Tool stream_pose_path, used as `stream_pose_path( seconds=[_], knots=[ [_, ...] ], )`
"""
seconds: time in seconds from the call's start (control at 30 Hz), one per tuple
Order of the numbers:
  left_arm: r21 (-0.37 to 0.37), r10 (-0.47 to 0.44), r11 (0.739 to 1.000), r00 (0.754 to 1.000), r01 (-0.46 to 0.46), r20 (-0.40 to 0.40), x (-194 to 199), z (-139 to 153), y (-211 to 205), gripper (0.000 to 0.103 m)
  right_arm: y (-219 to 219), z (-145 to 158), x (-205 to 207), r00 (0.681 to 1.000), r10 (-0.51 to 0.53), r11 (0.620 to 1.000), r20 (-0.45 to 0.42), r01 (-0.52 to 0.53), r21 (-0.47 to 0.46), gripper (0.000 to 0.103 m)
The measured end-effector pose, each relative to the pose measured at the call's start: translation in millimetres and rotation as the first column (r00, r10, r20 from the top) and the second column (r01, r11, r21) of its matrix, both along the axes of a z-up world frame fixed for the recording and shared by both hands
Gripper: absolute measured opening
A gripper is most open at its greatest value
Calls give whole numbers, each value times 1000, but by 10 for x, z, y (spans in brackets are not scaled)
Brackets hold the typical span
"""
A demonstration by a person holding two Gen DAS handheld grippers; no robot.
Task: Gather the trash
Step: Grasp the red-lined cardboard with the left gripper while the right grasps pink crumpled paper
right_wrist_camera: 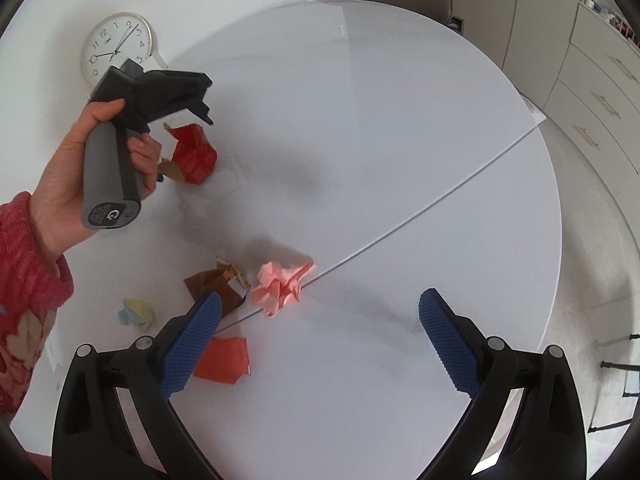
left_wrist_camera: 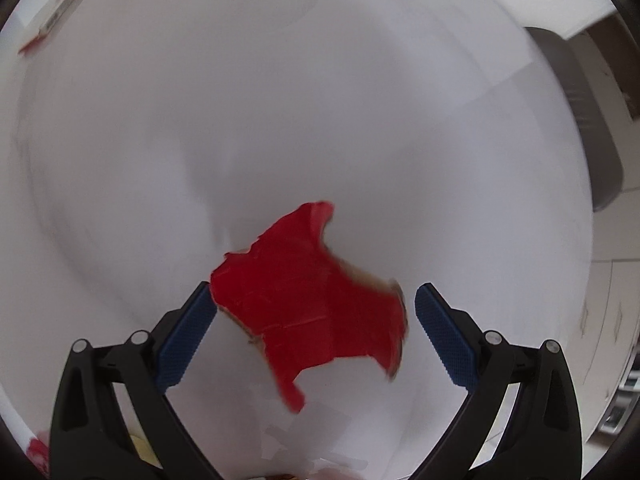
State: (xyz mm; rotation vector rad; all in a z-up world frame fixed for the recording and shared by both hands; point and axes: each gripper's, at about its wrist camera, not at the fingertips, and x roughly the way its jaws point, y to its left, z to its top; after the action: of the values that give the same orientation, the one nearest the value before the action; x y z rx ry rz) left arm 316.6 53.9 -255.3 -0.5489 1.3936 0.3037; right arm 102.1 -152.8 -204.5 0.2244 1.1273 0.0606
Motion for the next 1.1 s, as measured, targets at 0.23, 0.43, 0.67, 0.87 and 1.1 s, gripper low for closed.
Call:
stream_pose_path(
  seconds=[0.23,0.43,0.67,0.87,1.1],
  knots=[
    [-63,-85,994,996,86,16,25,-22,-128,50,135,-192,202,996,76,997,-35,-76,18,87],
    [-61,-192,979,980,195,53,-8,65,-123,36,380,-474,342,987,128,992,-98,-128,13,70],
    [3,-310,950,941,312,134,-166,352,-42,36,434,-632,364,984,126,992,-127,-127,4,36],
    [64,-413,910,885,409,217,-266,847,-68,36,332,-513,308,991,94,995,-91,-90,44,30],
    [119,-520,852,801,509,298,-1005,1466,-282,36,-109,-62,-205,1000,21,996,9,-22,91,30]
  ],
)
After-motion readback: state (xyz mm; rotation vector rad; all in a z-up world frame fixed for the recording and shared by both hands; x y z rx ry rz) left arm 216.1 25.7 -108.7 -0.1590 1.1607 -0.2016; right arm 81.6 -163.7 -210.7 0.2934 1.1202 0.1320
